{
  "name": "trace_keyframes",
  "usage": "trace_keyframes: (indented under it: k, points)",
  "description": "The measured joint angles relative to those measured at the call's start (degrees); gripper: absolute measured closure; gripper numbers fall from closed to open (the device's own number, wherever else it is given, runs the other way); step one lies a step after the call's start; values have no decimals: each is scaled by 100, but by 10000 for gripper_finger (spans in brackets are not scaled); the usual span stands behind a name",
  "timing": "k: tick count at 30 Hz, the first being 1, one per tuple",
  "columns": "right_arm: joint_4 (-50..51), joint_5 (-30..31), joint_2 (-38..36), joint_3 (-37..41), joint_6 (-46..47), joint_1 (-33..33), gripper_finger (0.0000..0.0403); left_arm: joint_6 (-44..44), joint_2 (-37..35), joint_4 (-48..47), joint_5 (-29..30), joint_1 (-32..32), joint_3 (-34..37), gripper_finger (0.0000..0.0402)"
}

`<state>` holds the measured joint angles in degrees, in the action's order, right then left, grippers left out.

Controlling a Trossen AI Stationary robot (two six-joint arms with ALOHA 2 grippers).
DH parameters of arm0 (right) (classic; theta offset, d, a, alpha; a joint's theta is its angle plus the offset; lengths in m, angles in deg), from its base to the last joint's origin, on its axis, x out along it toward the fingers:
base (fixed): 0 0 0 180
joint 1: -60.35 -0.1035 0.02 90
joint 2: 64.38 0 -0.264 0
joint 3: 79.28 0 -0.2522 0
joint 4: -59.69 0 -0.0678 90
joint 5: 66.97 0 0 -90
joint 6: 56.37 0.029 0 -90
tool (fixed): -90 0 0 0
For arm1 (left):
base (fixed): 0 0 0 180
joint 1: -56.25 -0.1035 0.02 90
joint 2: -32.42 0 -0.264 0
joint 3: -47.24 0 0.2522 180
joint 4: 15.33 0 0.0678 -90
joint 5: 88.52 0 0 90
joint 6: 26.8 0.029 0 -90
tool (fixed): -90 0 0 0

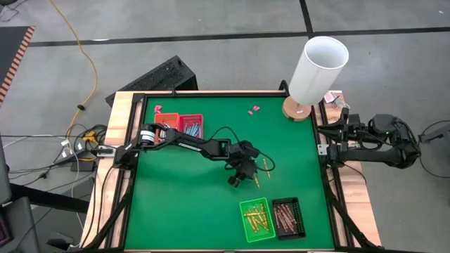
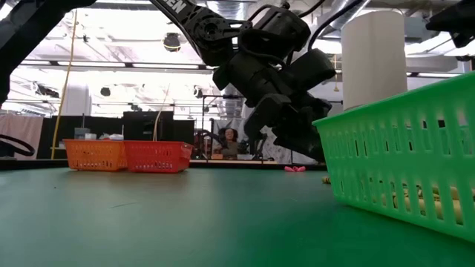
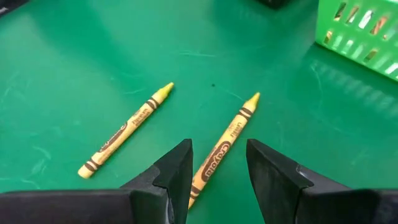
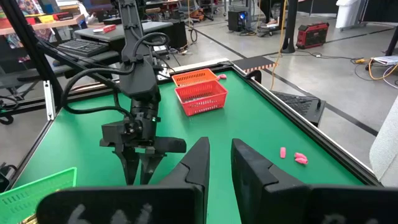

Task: Sort crayons
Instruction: Put the yellow crayon into the green bin

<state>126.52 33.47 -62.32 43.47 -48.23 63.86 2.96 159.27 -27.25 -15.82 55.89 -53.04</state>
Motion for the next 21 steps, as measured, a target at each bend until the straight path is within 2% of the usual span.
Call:
trace_keyframes:
  k: [6, 21]
  points:
    - [1, 0, 0, 0, 0, 0, 335, 214, -2, -68, 131, -2, 2, 262]
    - [-1, 2, 0, 0, -1, 0, 335, 50, 112, -76, 199, -50, 1, 262]
